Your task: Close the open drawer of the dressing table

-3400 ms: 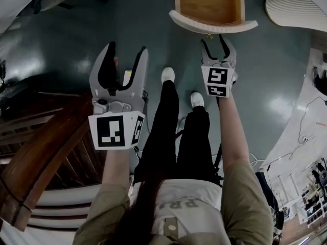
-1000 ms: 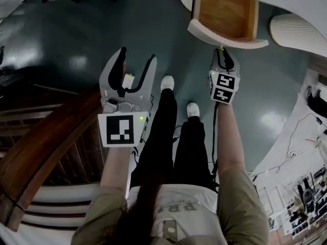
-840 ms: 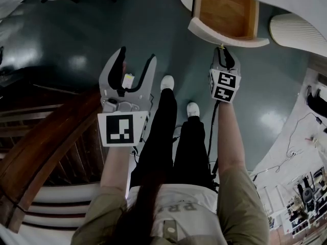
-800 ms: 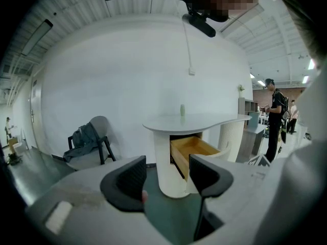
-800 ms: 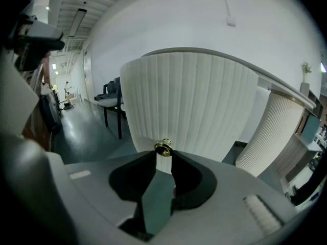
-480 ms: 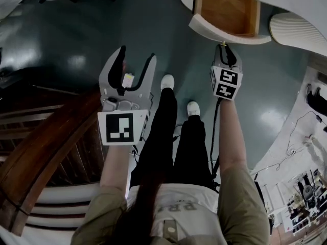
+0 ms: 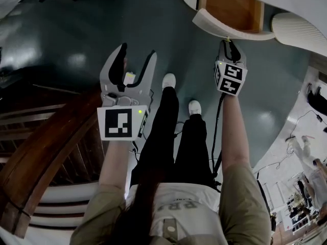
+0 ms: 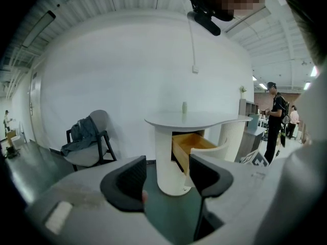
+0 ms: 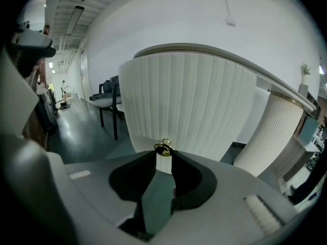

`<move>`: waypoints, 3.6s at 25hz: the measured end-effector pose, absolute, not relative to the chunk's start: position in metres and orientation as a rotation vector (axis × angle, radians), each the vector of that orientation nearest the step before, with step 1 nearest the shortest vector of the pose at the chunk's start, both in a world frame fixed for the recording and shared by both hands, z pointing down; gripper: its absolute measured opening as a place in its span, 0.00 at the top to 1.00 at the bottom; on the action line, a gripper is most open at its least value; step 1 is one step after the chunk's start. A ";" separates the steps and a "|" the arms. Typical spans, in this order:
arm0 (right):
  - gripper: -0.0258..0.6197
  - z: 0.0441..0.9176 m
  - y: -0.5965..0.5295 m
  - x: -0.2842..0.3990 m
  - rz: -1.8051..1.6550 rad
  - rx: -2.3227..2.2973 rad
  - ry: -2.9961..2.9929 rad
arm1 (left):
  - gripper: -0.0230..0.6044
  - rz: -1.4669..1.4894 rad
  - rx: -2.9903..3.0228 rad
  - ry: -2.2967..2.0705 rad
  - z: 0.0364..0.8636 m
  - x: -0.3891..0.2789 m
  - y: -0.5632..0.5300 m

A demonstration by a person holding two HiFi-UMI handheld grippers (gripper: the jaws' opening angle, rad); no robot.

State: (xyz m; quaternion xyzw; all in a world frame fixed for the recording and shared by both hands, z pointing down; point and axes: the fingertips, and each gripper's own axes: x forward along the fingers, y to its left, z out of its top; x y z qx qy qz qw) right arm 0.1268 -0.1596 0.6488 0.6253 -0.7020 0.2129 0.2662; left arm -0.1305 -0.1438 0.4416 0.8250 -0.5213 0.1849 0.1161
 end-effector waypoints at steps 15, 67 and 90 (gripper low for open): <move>0.81 0.649 -0.175 0.128 0.618 1.721 -1.862 | 0.52 0.545 2.419 -1.526 0.446 -0.141 -0.156; 0.81 0.645 -0.237 0.139 0.635 1.744 -1.862 | 0.52 0.577 2.377 -1.477 0.483 -0.139 -0.216; 0.81 0.644 -0.267 0.142 0.611 1.734 -1.863 | 0.52 0.593 2.356 -1.490 0.491 -0.156 -0.226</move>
